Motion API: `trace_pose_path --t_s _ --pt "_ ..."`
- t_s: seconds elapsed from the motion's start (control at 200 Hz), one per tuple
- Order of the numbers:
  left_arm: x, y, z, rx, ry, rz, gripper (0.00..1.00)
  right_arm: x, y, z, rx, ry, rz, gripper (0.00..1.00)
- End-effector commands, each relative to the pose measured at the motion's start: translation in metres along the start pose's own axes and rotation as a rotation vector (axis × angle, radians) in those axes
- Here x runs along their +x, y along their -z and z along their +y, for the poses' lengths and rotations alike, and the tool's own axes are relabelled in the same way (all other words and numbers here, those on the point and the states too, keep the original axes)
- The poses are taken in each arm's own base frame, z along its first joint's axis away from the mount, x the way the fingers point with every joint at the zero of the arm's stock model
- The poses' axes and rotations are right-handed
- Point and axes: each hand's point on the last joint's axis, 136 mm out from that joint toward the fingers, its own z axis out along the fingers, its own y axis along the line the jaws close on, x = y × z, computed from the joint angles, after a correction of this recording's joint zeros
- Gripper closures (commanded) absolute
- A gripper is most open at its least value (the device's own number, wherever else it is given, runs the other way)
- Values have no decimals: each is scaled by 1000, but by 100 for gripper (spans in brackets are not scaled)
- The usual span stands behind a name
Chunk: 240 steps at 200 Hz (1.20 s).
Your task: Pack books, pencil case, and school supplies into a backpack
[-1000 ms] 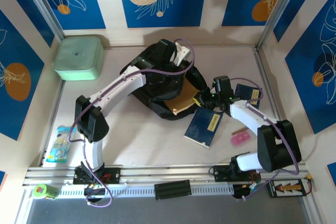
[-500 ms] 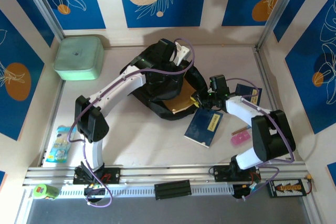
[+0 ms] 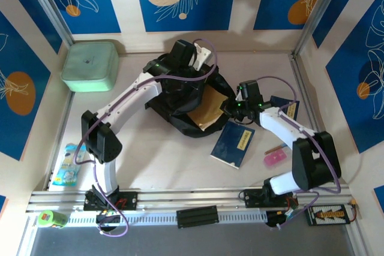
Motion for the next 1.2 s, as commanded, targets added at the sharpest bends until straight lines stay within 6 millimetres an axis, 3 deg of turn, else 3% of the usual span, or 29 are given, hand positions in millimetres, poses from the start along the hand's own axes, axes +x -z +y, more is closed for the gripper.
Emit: trace_pose_path --t_s 0.0,0.21,0.43,0.58,0.74,0.83,1.195 --pt "-37 41 5 -21 -31 -121 100 -4 21 36 -238 172 -11 100" --pt "-42 49 2 -4 -31 -140 100 -26 29 68 -430 195 -51 100" --pt "-43 54 2 -6 -26 -148 100 -46 34 77 -507 146 -75 100" --pt "-46 54 2 -1 -23 -155 100 -57 30 65 -493 33 -86 100" --pt "-50 55 1 1 -23 -172 100 -47 -2 55 -436 -35 -12 100" --pt "-50 56 3 -6 -23 -171 100 -46 -10 50 -411 -45 -8 100" --pt "-48 52 7 -14 -26 -164 100 -35 14 14 -224 54 -14 100"
